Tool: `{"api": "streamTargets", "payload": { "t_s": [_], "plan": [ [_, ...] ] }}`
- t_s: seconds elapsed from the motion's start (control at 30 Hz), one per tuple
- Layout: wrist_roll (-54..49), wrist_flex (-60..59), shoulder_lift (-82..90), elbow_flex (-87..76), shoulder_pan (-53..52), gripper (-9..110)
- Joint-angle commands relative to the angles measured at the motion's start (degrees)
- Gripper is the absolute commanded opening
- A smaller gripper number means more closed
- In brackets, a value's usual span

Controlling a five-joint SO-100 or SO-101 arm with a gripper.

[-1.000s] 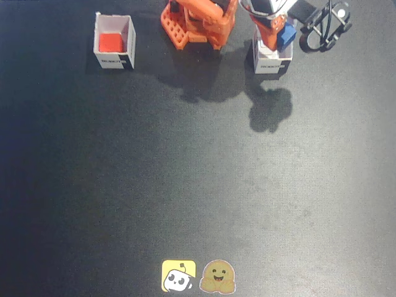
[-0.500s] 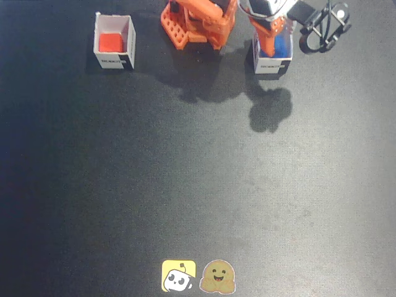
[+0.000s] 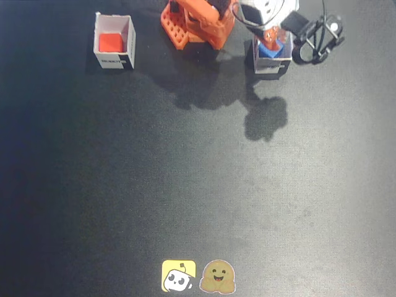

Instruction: Put the red cube in the right box and the blue cube in the left box.

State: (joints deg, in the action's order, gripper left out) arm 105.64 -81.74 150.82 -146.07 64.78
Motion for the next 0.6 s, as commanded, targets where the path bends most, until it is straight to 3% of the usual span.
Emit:
{"api": "streamTargets", "payload": {
  "t_s": [0.0, 0.3, 0.57],
  "plan": [
    [-1.8, -0.4, -2.1, 5.6, -2.6, 0],
    [-8.1, 2.5, -6.1, 8.0, -15.4, 0],
    [-13.6, 3.7, -4.8, 8.4, -35.9, 0]
  ]
}}
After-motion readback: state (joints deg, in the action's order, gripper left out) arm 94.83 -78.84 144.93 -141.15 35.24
